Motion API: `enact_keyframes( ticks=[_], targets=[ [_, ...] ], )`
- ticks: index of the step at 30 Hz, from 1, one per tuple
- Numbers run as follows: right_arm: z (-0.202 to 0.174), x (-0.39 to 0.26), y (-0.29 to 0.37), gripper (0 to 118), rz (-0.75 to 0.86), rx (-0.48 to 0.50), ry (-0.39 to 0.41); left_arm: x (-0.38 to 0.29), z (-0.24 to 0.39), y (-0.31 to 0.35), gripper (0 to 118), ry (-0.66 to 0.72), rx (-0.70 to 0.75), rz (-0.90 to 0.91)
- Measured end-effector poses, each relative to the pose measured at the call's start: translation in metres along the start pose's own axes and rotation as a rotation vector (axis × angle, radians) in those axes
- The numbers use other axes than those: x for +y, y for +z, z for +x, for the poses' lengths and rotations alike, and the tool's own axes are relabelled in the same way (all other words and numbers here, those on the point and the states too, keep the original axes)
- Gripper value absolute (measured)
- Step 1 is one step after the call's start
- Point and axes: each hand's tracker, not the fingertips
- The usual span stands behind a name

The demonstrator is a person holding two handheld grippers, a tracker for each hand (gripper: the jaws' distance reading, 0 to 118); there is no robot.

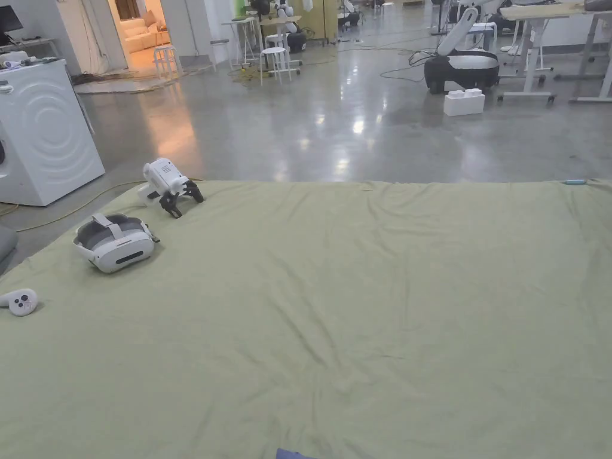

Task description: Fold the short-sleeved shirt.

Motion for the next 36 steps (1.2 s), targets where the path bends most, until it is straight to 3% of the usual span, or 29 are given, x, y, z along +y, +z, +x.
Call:
enact_keyframes(
  ticks=[2, 6, 8, 10, 13, 20, 23, 25, 27, 28, 29, 34, 36],
  targets=[
    [-0.002, 0.0, 0.003, 0, 0.001, -0.003, 0.002, -0.007, 0.0, -0.008, 10, -0.038, 0.068, 0.011],
    [0.005, 0.0, 0.008, 0, 0.003, -0.024, 0.004, 0.002, 0.015, 0.017, 8, -0.006, 0.063, 0.074],
    [0.008, 0.002, 0.008, 0, 0.004, -0.026, 0.001, 0.015, 0.028, 0.037, 8, -0.103, 0.121, 0.081],
    [0.008, 0.003, 0.009, 0, 0.015, -0.041, 0.008, 0.024, 0.059, 0.055, 8, -0.29, 0.241, 0.11],
    [0.012, 0.002, 0.008, 0, 0.02, -0.05, -0.013, 0.014, 0.109, 0.064, 8, -0.464, 0.253, 0.145],
    [0.015, -0.003, 0.017, 0, 0.043, -0.06, -0.051, -0.102, 0.186, -0.028, 8, -0.685, 0.101, -0.004],
    [0.022, -0.008, 0.025, 0, 0.04, -0.074, -0.065, -0.141, 0.2, -0.083, 8, -0.767, 0.128, -0.099],
    [0.023, -0.012, 0.028, 0, 0.03, -0.08, -0.08, -0.163, 0.203, -0.113, 9, -0.749, 0.13, -0.148],
    [0.022, -0.015, 0.032, 0, 0.021, -0.1, -0.078, -0.176, 0.198, -0.135, 29, -0.773, 0.121, -0.208],
    [0.024, -0.017, 0.034, 0, 0.021, -0.104, -0.081, -0.182, 0.196, -0.143, 53, -0.798, 0.141, -0.227],
    [0.025, -0.018, 0.035, 0, 0.018, -0.107, -0.088, -0.184, 0.195, -0.148, 65, -0.825, 0.142, -0.242],
    [0.033, -0.024, 0.032, 0, 0.01, -0.118, -0.115, -0.157, 0.204, -0.114, 69, -0.706, 0.066, -0.159],
    [0.035, -0.026, 0.029, 0, 0.002, -0.109, -0.123, -0.142, 0.198, -0.095, 64, -0.61, 0.038, -0.095]
  ],
)
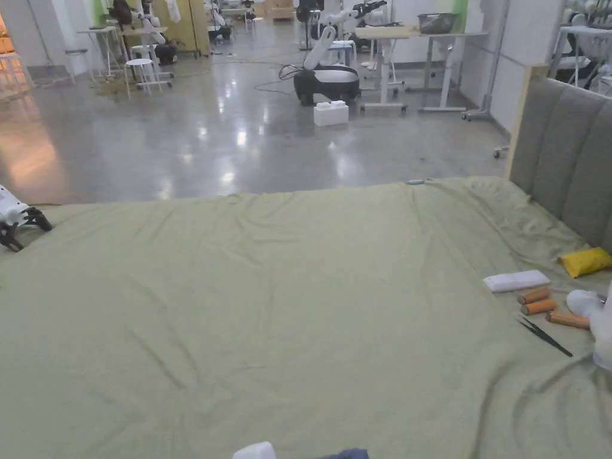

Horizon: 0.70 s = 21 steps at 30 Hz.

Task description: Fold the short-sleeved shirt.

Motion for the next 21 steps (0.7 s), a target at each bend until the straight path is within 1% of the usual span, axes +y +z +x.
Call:
enact_keyframes(
  ticks=[2, 3, 4, 7, 8, 10, 11, 13, 15, 16, 17, 18, 19, 20, 21],
  targets=[
    [0.001, -0.002, -0.003, 0, -0.008, 0.01, -0.004, 0.001, -0.009, -0.002, 28, 0.036, -0.026, -0.006],
    [0.0, -0.002, -0.004, 0, -0.014, 0.012, -0.004, -0.002, -0.012, -0.008, 13, 0.022, -0.026, -0.021],
    [0.0, -0.003, -0.004, 0, -0.02, 0.014, -0.003, -0.007, -0.013, -0.017, 7, 0.016, -0.048, -0.041],
    [-0.003, -0.006, -0.003, 0, -0.033, 0.012, 0.01, -0.027, -0.009, -0.055, 4, 0.026, -0.115, -0.18],
    [-0.004, -0.007, -0.003, 0, -0.037, 0.009, 0.012, -0.035, -0.004, -0.066, 4, 0.01, -0.103, -0.22],
    [-0.005, -0.01, -0.002, 0, -0.05, 0.004, 0.014, -0.05, 0.003, -0.086, 2, -0.06, -0.013, -0.285],
    [-0.005, -0.012, -0.002, 0, -0.055, 0.001, 0.014, -0.057, 0.001, -0.093, 2, -0.067, 0.028, -0.302],
    [-0.007, -0.017, -0.006, 0, -0.083, 0.0, 0.02, -0.058, 0.002, -0.092, 2, -0.057, 0.004, -0.288],
    [-0.011, -0.024, -0.014, 0, -0.122, 0.014, 0.035, -0.049, 0.008, -0.084, 3, -0.076, 0.006, -0.279],
    [-0.013, -0.027, -0.022, 0, -0.154, 0.042, 0.036, -0.043, 0.01, -0.076, 11, -0.07, 0.002, -0.268],
    [-0.016, -0.029, -0.029, 0, -0.175, 0.067, 0.036, -0.036, 0.011, -0.065, 25, -0.056, 0.002, -0.238],
    [-0.02, -0.031, -0.04, 0, -0.194, 0.097, 0.043, -0.026, 0.011, -0.051, 48, -0.049, -0.025, -0.199],
    [-0.025, -0.032, -0.053, 0, -0.214, 0.127, 0.053, -0.015, 0.008, -0.036, 77, -0.05, -0.067, -0.172],
    [-0.03, -0.032, -0.066, 0, -0.227, 0.153, 0.056, -0.007, 0.006, -0.02, 89, -0.054, -0.088, -0.148],
    [-0.035, -0.032, -0.081, 0, -0.247, 0.187, 0.054, 0.001, 0.004, -0.002, 95, -0.057, -0.069, -0.095]
  ],
)
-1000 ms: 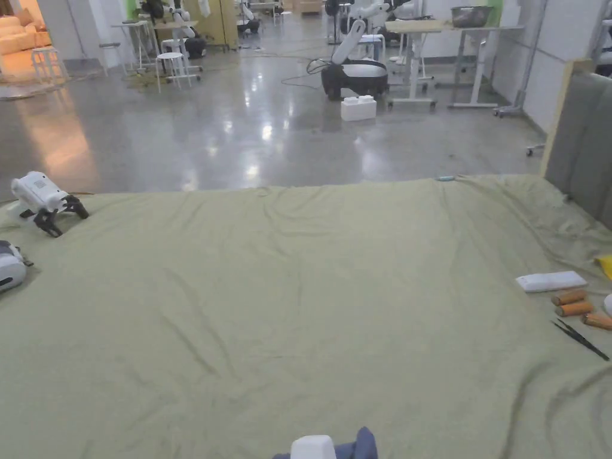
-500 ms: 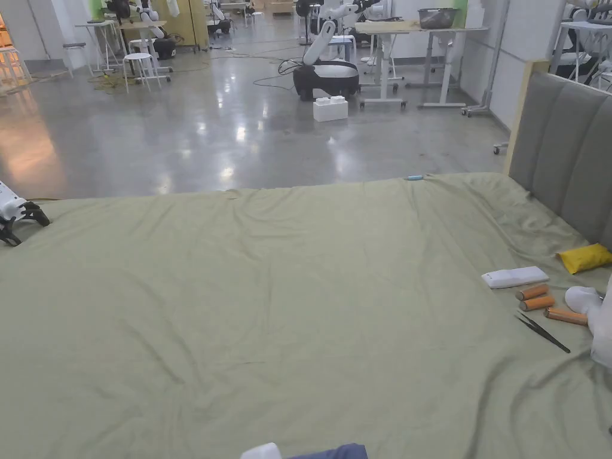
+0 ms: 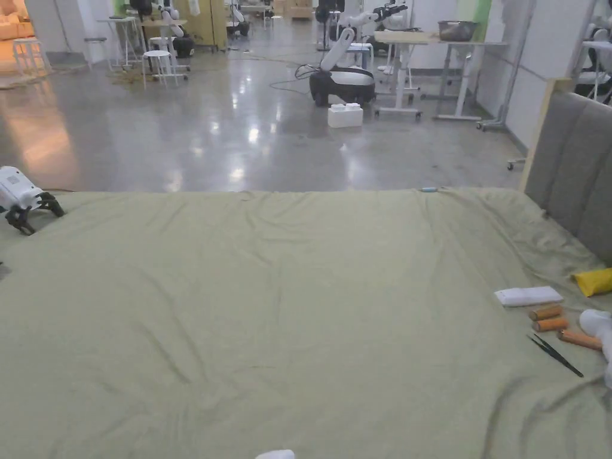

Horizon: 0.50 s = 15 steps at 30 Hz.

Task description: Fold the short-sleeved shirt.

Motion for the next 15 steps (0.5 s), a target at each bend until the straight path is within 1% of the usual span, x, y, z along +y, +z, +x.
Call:
enact_keyframes(
  ticks=[1, 3, 4, 6, 8, 10, 11, 12, 13, 14, 15],
  targets=[
    [-0.001, 0.006, -0.021, 0, -0.016, 0.039, 0.009, 0.004, -0.003, 0.019, 97, -0.007, 0.022, 0.049],
    [-0.005, 0.016, -0.061, 0, -0.084, 0.073, 0.022, 0.011, -0.016, 0.049, 97, 0.007, 0.048, 0.101],
    [-0.005, 0.024, -0.087, 0, -0.122, 0.049, 0.023, 0.013, -0.025, 0.061, 98, 0.026, 0.055, 0.11],
    [-0.003, 0.032, -0.128, 0, -0.26, -0.076, 0.023, 0.012, -0.046, 0.076, 99, 0.087, 0.07, 0.122],
    [0.007, 0.028, -0.163, 0, -0.407, -0.162, 0.056, 0.008, -0.065, 0.086, 101, 0.138, 0.095, 0.123],
    [0.017, 0.018, -0.178, 0, -0.452, -0.155, 0.09, 0.002, -0.085, 0.087, 101, 0.194, 0.09, 0.098],
    [0.019, 0.019, -0.174, 0, -0.406, -0.134, 0.077, 0.0, -0.093, 0.085, 101, 0.218, 0.07, 0.075],
    [0.022, 0.021, -0.174, 0, -0.407, -0.128, 0.061, -0.002, -0.102, 0.08, 102, 0.242, 0.03, 0.041],
    [0.023, 0.02, -0.167, 0, -0.41, -0.121, -0.018, -0.004, -0.109, 0.072, 103, 0.263, 0.005, 0.013],
    [0.024, 0.02, -0.169, 0, -0.416, -0.124, -0.041, -0.006, -0.113, 0.063, 105, 0.266, -0.007, -0.003],
    [0.024, 0.018, -0.171, 0, -0.411, -0.126, -0.032, -0.009, -0.117, 0.05, 107, 0.279, -0.021, -0.026]
  ],
)
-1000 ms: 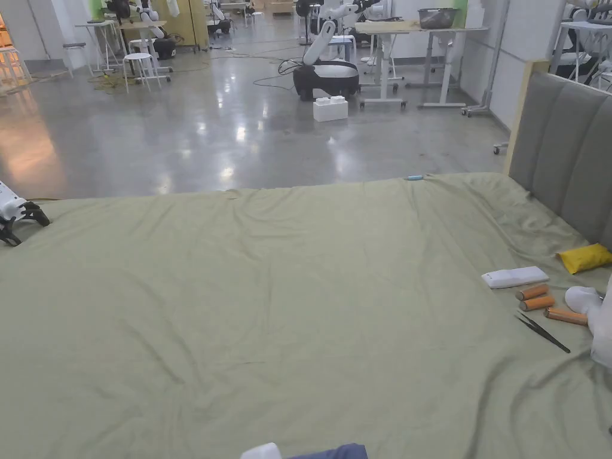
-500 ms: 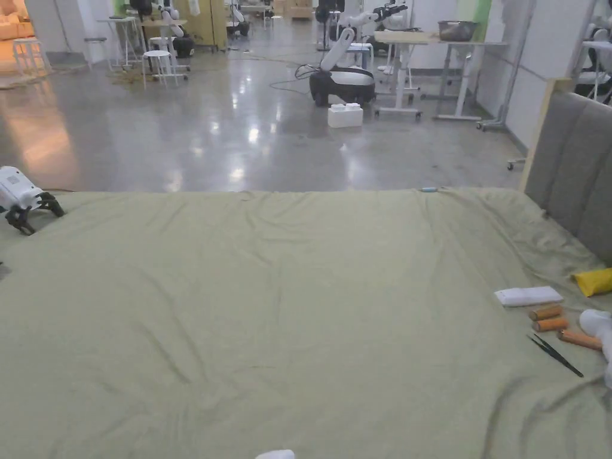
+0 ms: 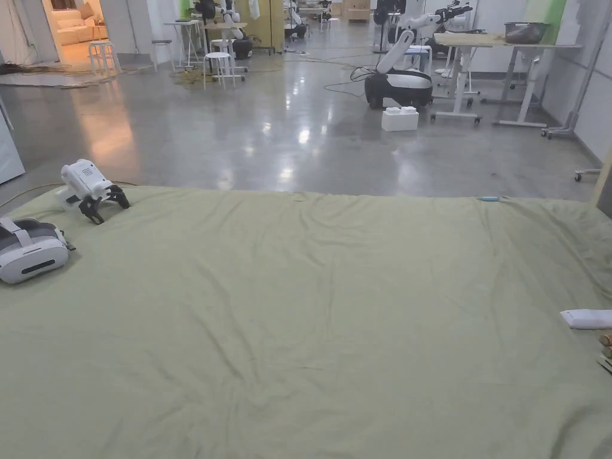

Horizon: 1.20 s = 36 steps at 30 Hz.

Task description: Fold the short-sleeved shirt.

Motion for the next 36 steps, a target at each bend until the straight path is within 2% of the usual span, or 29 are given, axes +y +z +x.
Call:
enact_keyframes(
  ticks=[3, 4, 6, 7, 8, 10, 12, 13, 15, 18, 22, 24, 26, 28, 29, 30, 32, 33, 34, 36],
  targets=[
    [-0.001, -0.004, 0.004, 0, 0.018, 0.0, 0.006, -0.004, -0.01, -0.039, 107, 0.034, 0.014, -0.093],
    [0.0, -0.005, 0.005, 0, 0.023, 0.001, 0.002, -0.007, -0.01, -0.049, 101, 0.015, 0.044, -0.113],
    [0.0, -0.005, 0.005, 0, 0.027, 0.004, -0.017, -0.012, -0.004, -0.058, 78, -0.051, 0.085, -0.094],
    [0.001, -0.006, 0.005, 0, 0.029, 0.004, -0.032, -0.015, 0.005, -0.056, 47, -0.089, 0.1, -0.066],
    [0.001, -0.006, 0.005, 0, 0.029, 0.004, -0.038, -0.017, 0.01, -0.058, 32, -0.089, 0.097, -0.071],
    [-0.003, -0.004, 0.012, 0, 0.031, -0.004, -0.043, -0.016, 0.016, -0.058, 28, -0.063, 0.123, -0.063],
    [-0.007, -0.005, 0.024, 0, 0.057, -0.006, -0.031, -0.006, 0.012, -0.046, 26, -0.006, 0.073, -0.051],
    [-0.006, -0.006, 0.032, 0, 0.105, 0.024, -0.046, 0.002, 0.009, -0.034, 25, 0.023, 0.039, -0.024],
    [-0.005, -0.006, 0.043, 0, 0.124, 0.088, -0.094, 0.025, 0.001, 0.0, 25, 0.015, 0.038, -0.016],
    [-0.006, -0.006, 0.05, 0, 0.132, 0.099, -0.1, 0.076, -0.029, 0.076, 25, -0.049, 0.151, 0.085],
    [-0.011, -0.008, 0.043, 0, 0.098, 0.12, -0.113, 0.149, -0.09, 0.184, 25, -0.093, 0.422, 0.112],
    [-0.011, -0.009, 0.037, 0, 0.066, 0.142, -0.142, 0.18, -0.123, 0.224, 25, -0.066, 0.541, 0.13],
    [-0.011, -0.01, 0.031, 0, 0.041, 0.127, -0.151, 0.203, -0.153, 0.245, 25, 0.019, 0.626, 0.141],
    [-0.012, -0.011, 0.025, 0, 0.018, 0.118, -0.156, 0.215, -0.174, 0.242, 25, 0.039, 0.695, 0.134],
    [-0.013, -0.012, 0.024, 0, 0.024, 0.102, -0.144, 0.217, -0.182, 0.237, 26, 0.018, 0.675, 0.135],
    [-0.012, -0.01, 0.024, 0, 0.02, 0.093, -0.137, 0.219, -0.193, 0.228, 29, 0.011, 0.683, 0.115],
    [-0.01, -0.006, 0.03, 0, 0.047, 0.084, -0.124, 0.218, -0.206, 0.215, 63, 0.028, 0.803, 0.097],
    [-0.009, -0.003, 0.034, 0, 0.064, 0.072, -0.117, 0.216, -0.207, 0.214, 77, 0.035, 0.884, 0.119],
    [-0.005, -0.01, 0.027, 0, 0.07, 0.066, -0.143, 0.216, -0.202, 0.22, 84, 0.026, 0.944, 0.128],
    [0.002, -0.003, 0.035, 0, 0.166, 0.067, -0.107, 0.213, -0.172, 0.234, 84, -0.06, 1.031, 0.2]
  ],
)
